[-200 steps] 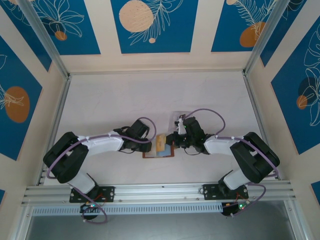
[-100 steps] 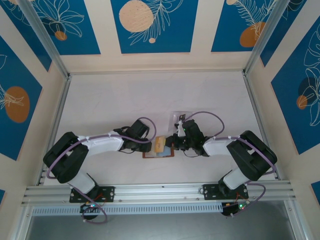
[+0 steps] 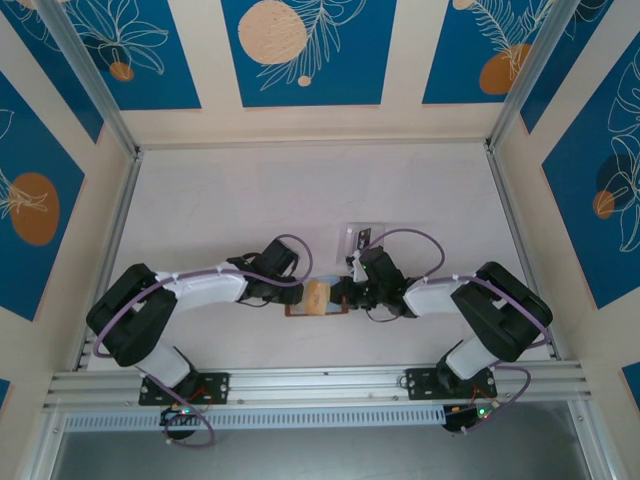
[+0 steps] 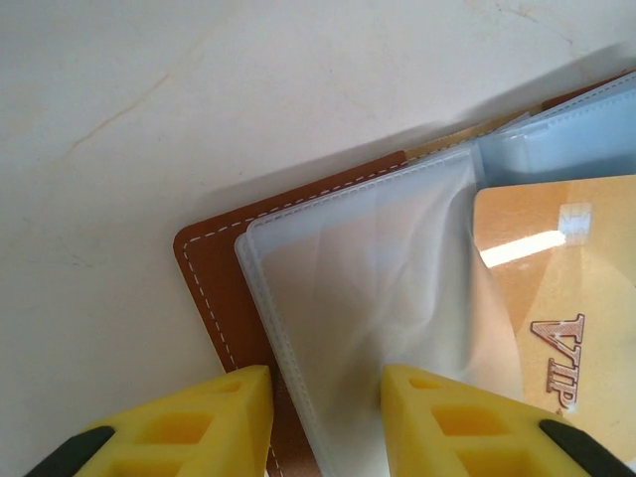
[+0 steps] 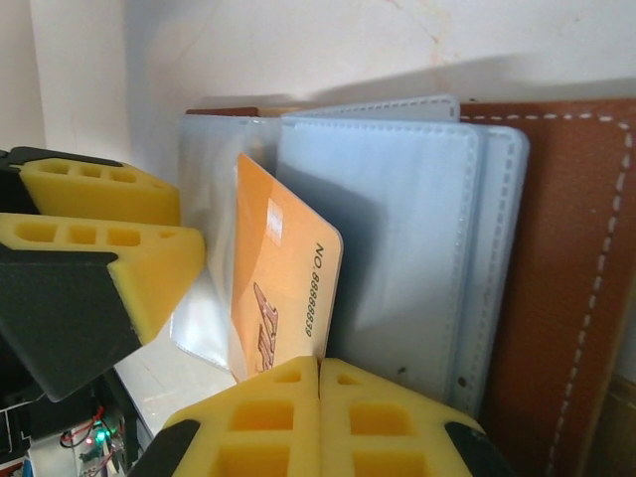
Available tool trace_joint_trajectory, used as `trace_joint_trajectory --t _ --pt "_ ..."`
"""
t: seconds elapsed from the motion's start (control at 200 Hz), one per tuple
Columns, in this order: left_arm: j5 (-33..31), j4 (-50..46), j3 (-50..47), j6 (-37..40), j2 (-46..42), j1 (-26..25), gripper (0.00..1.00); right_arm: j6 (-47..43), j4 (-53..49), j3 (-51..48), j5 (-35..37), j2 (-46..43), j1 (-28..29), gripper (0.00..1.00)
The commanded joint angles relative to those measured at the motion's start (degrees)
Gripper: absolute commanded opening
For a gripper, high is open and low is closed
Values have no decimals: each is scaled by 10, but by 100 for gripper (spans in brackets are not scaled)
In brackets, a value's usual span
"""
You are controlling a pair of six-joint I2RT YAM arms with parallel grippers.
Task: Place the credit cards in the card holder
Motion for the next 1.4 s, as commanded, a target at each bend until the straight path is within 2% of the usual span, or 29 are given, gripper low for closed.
trace_joint_trajectory --t 0.0,0.725,1.15,1.396 --pt "-19 -47 -16 -4 22 -6 34 -16 -33 -14 9 -18 5 0" --pt "-18 -47 -12 -3 26 -6 34 -12 -48 -18 7 -23 14 0" --pt "-19 -46 -18 -6 20 -5 34 -54 -105 68 6 5 -6 0" --pt "-17 -42 -19 -7 21 -5 34 -48 -94 80 -20 19 -10 0"
